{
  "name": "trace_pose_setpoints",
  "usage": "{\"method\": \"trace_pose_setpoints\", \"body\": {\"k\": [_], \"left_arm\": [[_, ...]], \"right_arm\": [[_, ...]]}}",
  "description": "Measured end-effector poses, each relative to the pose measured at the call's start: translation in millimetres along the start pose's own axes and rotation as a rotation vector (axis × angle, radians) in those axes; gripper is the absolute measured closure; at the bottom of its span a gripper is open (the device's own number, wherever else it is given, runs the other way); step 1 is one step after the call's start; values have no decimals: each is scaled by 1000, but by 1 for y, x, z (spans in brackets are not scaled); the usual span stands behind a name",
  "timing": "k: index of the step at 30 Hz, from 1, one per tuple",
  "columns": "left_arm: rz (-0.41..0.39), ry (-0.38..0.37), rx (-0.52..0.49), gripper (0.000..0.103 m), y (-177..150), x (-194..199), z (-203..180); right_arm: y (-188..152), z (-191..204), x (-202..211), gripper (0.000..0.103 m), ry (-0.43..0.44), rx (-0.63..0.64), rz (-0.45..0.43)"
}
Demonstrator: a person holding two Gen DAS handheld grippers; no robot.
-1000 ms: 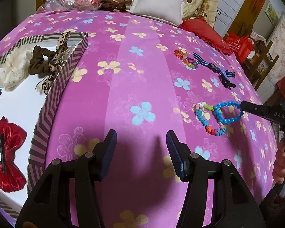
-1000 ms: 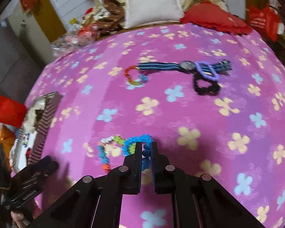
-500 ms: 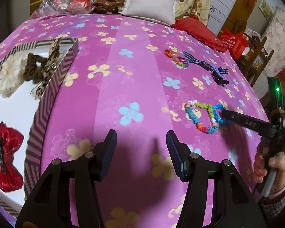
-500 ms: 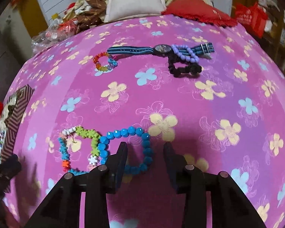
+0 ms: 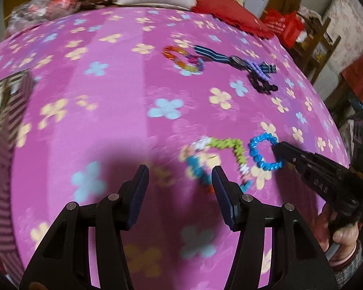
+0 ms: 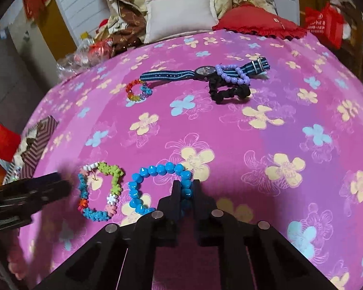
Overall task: Organize jewelry
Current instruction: 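Grasp the green-and-white bracelet with the left tool while the right holds the turquoise one, then carry both bracelets into the white tray and open both tools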
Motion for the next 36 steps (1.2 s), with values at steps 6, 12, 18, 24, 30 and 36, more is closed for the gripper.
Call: {"method": "trace_pose_setpoints", "body": {"k": [6, 12, 18, 24, 30, 36], "left_arm": [[12, 12, -50, 50, 10, -20, -22], [23, 38, -72, 92, 8, -25, -33], [-48, -45, 19, 93, 4, 22, -13], [-194, -80, 61, 93, -3, 94, 17], [-294, -36, 130, 93, -5, 142, 68], [-338, 37, 220, 93, -14, 167, 133]], "right_arm": [[2, -9, 0, 95, 66, -51, 1], [1, -14, 2, 95, 100, -96, -1], [0, -7, 14, 95, 76, -76, -12], [8, 20, 44, 95, 86, -41, -48], [18, 77, 68, 95, 87, 78, -53], [27, 155, 76, 95, 121, 209, -50]]}}
Point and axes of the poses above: each gripper's, at about its wrist camera, not at the fingertips, and x roughly against the way its jaws point, z to its left, y to its top, the point moved 2 cm from there along -x, roughly the way its jaws point, and after that the axes turned 4 degrees about x, right-handed, at the moved point
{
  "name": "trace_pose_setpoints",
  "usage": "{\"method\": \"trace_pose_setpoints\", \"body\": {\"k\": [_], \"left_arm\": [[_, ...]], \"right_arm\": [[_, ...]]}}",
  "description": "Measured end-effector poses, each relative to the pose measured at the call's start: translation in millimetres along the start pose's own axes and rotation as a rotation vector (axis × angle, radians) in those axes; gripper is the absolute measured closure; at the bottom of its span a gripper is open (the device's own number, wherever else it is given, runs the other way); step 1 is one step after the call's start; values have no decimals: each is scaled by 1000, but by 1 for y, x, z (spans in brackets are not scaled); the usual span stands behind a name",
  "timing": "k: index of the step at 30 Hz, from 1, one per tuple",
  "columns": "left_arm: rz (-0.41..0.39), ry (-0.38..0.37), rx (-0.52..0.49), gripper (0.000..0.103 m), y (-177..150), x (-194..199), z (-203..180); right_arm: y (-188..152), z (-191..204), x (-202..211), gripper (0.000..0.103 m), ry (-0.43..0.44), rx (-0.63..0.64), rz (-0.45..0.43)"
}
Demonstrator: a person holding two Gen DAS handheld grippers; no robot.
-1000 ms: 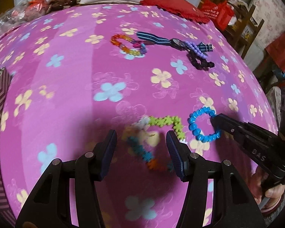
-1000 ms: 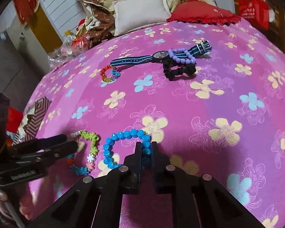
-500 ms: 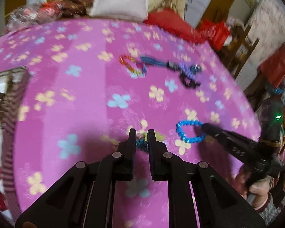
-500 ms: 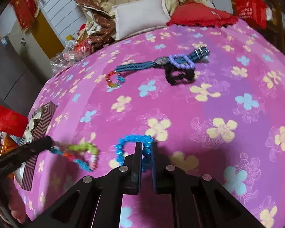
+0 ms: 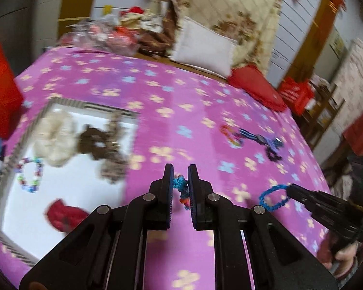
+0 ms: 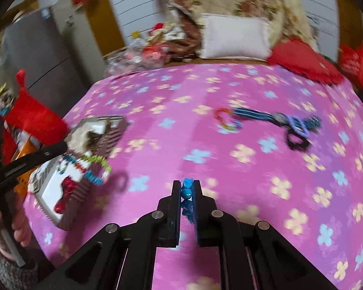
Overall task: Organize jewelry
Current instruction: 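Carry both bracelets into the white tray and open both tools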
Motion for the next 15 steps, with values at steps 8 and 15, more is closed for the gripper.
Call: {"method": "trace_pose_setpoints", "body": {"k": [8, 15], "left_arm": [[-31, 130, 172, 93, 12, 8, 106], [20, 190, 326, 93, 12, -5, 179]], "right_arm": [[36, 115, -24, 95, 89, 169, 46], [60, 202, -71, 95, 139, 266, 108]]}}
Point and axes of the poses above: each gripper's, at about its wrist camera, not at the fingertips, and x roughly against the way its jaws point, z to its left, y to its top, the point moved 2 cm from there along -x, roughly the way its jaws point, and after that the axes turned 4 degrees about x, right-handed, at the moved point
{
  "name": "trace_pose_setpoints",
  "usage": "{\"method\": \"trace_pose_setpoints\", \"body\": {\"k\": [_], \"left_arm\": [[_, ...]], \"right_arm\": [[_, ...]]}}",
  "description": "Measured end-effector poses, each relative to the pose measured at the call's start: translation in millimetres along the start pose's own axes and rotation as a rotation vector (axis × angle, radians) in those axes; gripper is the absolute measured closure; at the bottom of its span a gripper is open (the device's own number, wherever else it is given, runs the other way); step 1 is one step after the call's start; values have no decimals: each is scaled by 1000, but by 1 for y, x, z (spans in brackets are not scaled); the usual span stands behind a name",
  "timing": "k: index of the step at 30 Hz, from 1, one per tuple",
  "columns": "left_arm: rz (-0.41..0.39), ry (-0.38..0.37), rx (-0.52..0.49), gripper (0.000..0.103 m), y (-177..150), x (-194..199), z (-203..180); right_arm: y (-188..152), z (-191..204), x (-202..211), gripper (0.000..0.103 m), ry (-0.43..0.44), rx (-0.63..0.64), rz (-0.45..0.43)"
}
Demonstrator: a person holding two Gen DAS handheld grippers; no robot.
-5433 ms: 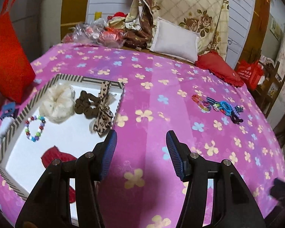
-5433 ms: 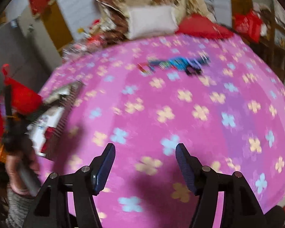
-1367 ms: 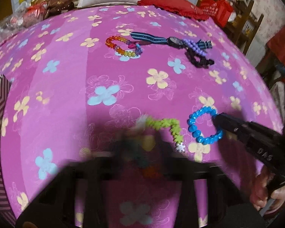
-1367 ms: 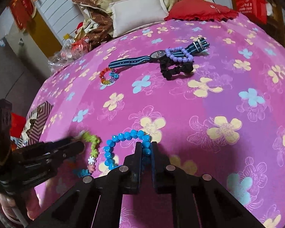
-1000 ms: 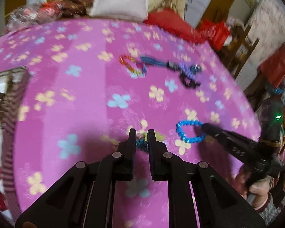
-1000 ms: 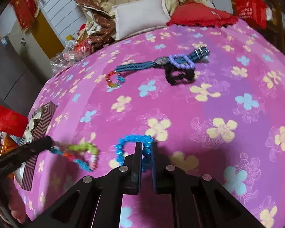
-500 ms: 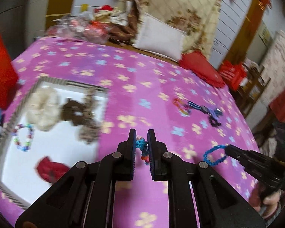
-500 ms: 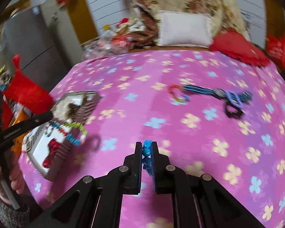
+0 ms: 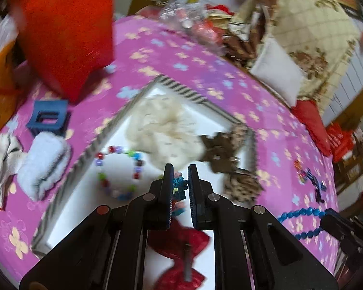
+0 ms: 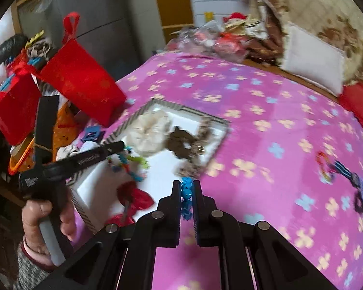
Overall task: Organize jewelry
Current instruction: 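Carry both bracelets into the white tray and open both tools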
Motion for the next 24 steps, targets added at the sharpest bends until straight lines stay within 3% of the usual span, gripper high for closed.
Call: {"method": "trace_pose_setpoints", "body": {"k": [3, 6, 13, 24], "left_arm": [[22, 87, 22, 93, 2, -9, 16], [29, 127, 28, 93, 2, -13, 23], [63, 127, 45, 93, 2, -30, 31], [84, 126, 68, 93, 10, -54, 24]], "right_arm": [[14, 22, -28, 95, 24, 11, 35], [27, 39, -51, 95, 60, 12, 45], [22, 28, -113, 95, 14, -44, 136], [18, -14, -154, 95, -74, -104, 224]]}}
Point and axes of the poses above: each gripper's, at about its wrist camera, not at the fingertips, and x roughly against the way its jaws point, z to its left, y to its top, the point moved 2 cm from there along -x, roughly the way its jaws point, and after that the axes turned 4 degrees about x, right-handed, at the moved point
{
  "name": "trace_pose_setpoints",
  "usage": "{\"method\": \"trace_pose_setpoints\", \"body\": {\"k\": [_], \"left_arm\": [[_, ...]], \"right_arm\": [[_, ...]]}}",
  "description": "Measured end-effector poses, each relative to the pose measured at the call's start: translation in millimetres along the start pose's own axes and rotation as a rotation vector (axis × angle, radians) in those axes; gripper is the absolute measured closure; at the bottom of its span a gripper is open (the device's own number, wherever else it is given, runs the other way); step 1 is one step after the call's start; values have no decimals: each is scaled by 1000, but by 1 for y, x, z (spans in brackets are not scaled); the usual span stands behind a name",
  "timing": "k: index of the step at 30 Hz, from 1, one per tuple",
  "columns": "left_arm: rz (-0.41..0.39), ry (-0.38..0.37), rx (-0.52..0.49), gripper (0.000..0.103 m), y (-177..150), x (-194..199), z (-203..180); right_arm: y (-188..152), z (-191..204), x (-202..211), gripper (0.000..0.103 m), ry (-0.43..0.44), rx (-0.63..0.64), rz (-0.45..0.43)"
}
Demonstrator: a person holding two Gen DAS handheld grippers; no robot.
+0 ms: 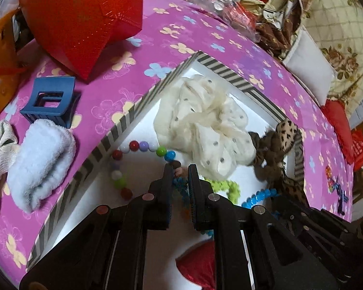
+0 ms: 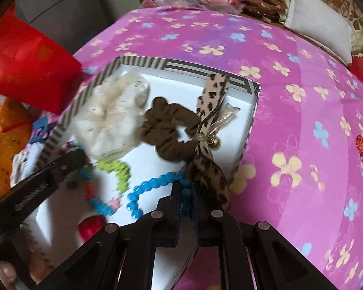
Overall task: Organize jewelry
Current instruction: 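Carry both bracelets into the white tray and open both tools, then withdraw both tools from the tray toward the watch and black scrunchie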
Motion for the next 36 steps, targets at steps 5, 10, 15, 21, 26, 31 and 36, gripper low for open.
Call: {"method": "trace_pose_setpoints", "body": {"k": [5, 10, 15, 21, 26, 31, 36], "left_arm": [[13, -29, 46, 93, 9, -9, 5], [9, -67, 25, 83, 12, -2, -1], [-30, -94, 15, 60, 11, 13, -5], [-64, -107, -41, 60, 3, 27, -15], [-101, -122, -89, 60, -9, 40, -31], [-155, -131, -142, 60, -32, 57, -50], [-221, -159, -198, 60, -65, 85, -80]], "right_arm": [[25, -3, -16, 95, -63, 11, 20], [37, -7, -13, 92, -25, -13, 10], [30, -9, 12, 60, -2, -36, -57], [-10, -24, 81, 60, 11, -76, -170], [-87, -75, 149, 60, -33, -138, -239], [-177, -173, 222, 60, -178, -318, -276], [-265, -271, 323, 60, -347, -504, -314]]}}
Point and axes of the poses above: each gripper's, at about its wrist camera, not at the fingertips, and x roughly against the way its jaws point, z to its left, y to its top, the point moved 2 cm from there along -x, roughly the way its jaws point, and after that the axes turned 4 degrees about x, right-handed, at the moved point
